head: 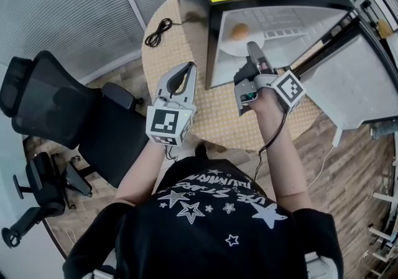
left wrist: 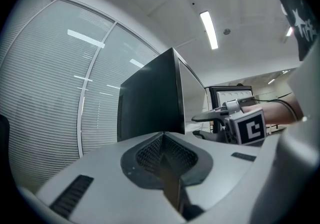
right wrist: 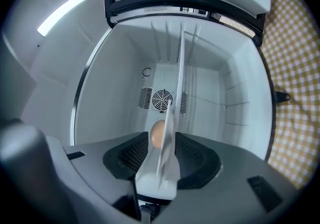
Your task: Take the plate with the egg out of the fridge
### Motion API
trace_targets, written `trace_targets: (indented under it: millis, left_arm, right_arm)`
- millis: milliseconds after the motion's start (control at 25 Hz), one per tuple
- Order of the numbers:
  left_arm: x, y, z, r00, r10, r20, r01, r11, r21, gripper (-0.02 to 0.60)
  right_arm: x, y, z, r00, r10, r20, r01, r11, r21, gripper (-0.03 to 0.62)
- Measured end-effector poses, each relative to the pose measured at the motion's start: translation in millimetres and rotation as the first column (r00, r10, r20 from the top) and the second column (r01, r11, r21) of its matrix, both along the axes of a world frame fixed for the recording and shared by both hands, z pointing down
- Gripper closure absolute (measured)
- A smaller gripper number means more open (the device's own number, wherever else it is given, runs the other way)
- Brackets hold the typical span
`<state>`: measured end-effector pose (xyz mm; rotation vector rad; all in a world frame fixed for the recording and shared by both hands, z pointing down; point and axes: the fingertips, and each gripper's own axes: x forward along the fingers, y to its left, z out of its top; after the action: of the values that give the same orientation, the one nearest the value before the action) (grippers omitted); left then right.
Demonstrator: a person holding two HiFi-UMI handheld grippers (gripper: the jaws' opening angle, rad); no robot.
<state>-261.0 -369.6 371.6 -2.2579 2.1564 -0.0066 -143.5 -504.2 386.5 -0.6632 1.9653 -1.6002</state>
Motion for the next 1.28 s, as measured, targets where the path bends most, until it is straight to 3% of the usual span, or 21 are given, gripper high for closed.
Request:
trace_targets:
  millis: [80, 160, 320, 720, 920, 1280]
  left_arm:
    - [1, 0, 0, 1.000, 0.003, 0.000, -0.003, 1.000, -0.003, 0.574]
    - [2, 0, 0, 1.000, 0.005, 0.003, -0.005, 1.000, -0.007, 0.574]
    - [2, 1, 1, 1.000, 0.007, 0.004, -0.007, 1.000, -0.011, 0.574]
    - [27, 12, 0, 1.000, 0.016, 0.021, -0.016, 1.000, -0.008, 0.574]
    - [54, 27, 0, 0.999, 0.022, 0.026, -0.022, 1.000, -0.003, 0.574]
    - [107, 62, -9, 0.999, 0.021, 0.039, -0.021, 1.000, 0.010, 0.574]
  right_arm:
    - [-3, -4, 4, 1.000, -0.006, -0.019, 0.006, 1.000, -0.005, 0.437]
    - [-4, -6, 8, 0.999, -0.009, -0.030, 0.008, 1.000, -0.019, 0.517]
    - [0, -2, 12, 0.999, 0.018, 0.038, -0.015, 0.997, -0.078, 0.534]
    - [30, 26, 9, 0.995, 0.038, 0.093, -0.030, 0.996, -0.085, 0.539]
    - [61, 49, 6, 0.996, 0.050, 0.079, -0.047, 0.998, -0.040, 0.539]
    - [111, 115, 23, 0.998, 0.044, 0.039, -0.042, 0.998, -0.056, 0.539]
